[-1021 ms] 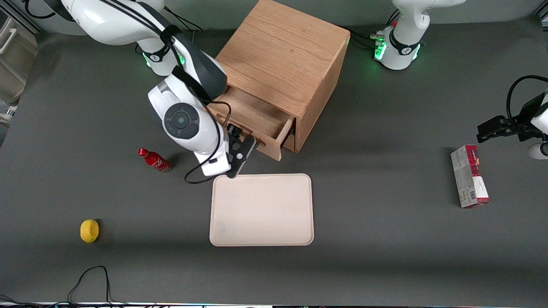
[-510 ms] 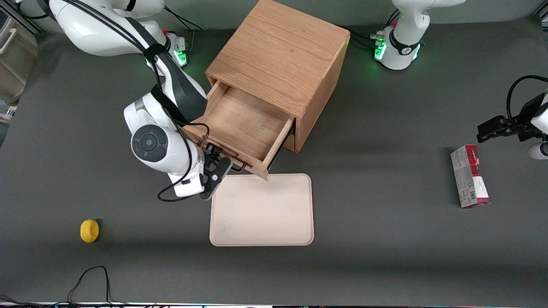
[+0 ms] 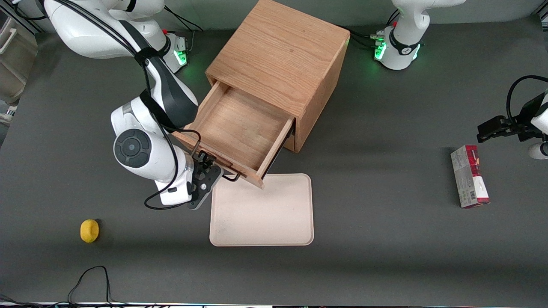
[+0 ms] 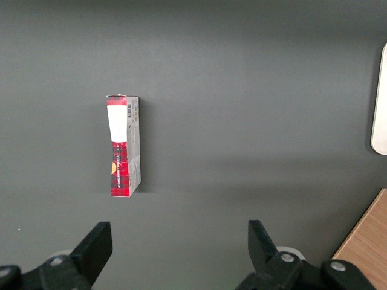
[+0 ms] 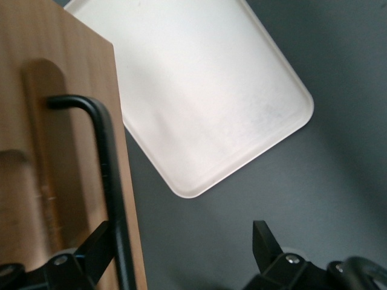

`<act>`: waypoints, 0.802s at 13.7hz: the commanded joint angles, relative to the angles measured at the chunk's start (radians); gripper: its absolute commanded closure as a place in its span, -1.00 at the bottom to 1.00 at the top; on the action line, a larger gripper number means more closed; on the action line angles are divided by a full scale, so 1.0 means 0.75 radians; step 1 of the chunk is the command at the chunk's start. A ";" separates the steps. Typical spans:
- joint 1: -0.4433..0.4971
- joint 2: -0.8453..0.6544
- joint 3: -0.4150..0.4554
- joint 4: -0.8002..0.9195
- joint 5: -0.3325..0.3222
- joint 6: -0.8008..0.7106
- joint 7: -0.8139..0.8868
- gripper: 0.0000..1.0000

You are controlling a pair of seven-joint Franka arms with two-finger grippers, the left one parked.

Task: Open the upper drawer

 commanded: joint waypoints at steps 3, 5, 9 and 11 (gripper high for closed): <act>-0.010 -0.108 -0.067 0.067 0.044 -0.120 0.016 -1.00; -0.012 -0.176 -0.175 0.090 0.042 -0.161 0.022 -1.00; -0.008 -0.311 -0.404 0.096 0.109 -0.302 0.075 -1.00; 0.002 -0.468 -0.441 -0.095 0.183 -0.325 0.539 -1.00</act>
